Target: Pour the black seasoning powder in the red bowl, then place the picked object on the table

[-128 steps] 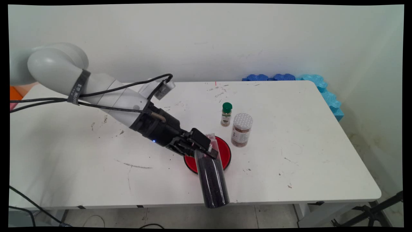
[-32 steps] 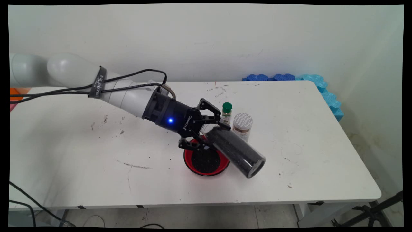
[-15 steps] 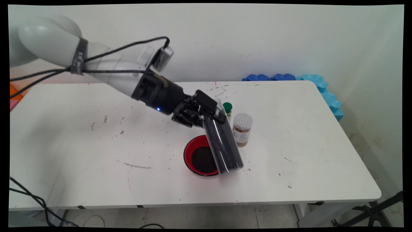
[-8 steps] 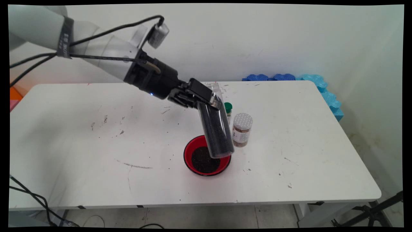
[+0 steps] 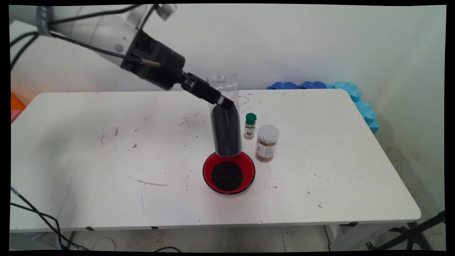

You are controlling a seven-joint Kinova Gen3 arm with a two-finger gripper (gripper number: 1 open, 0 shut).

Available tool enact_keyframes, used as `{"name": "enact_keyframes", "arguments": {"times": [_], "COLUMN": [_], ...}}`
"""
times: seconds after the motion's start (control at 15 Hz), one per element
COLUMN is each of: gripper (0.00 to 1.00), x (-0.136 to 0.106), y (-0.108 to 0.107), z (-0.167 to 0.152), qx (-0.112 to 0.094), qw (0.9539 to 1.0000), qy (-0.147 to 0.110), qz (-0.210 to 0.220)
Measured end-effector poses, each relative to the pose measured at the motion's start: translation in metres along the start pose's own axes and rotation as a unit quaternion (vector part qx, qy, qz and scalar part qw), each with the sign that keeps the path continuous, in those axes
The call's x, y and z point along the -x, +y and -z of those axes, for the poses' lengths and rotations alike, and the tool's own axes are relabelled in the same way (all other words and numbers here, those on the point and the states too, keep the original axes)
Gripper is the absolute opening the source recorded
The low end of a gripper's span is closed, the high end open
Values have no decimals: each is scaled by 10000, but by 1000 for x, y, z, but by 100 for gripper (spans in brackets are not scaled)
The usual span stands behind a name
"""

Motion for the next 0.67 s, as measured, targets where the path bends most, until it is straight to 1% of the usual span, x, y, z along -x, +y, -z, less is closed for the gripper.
{"name": "enact_keyframes", "arguments": {"times": [0.13,0.27,0.53,0.67], "gripper": [0,0,0,0], "x": [-5,-12,-24,-27], "y": [0,-1,-6,-9], "z": [8,18,31,34], "qx": [-74,-187,-492,-637], "qw": [9994,9967,9883,9827], "qy": [22,97,336,419], "qz": [-352,-780,-1402,-1686]}}
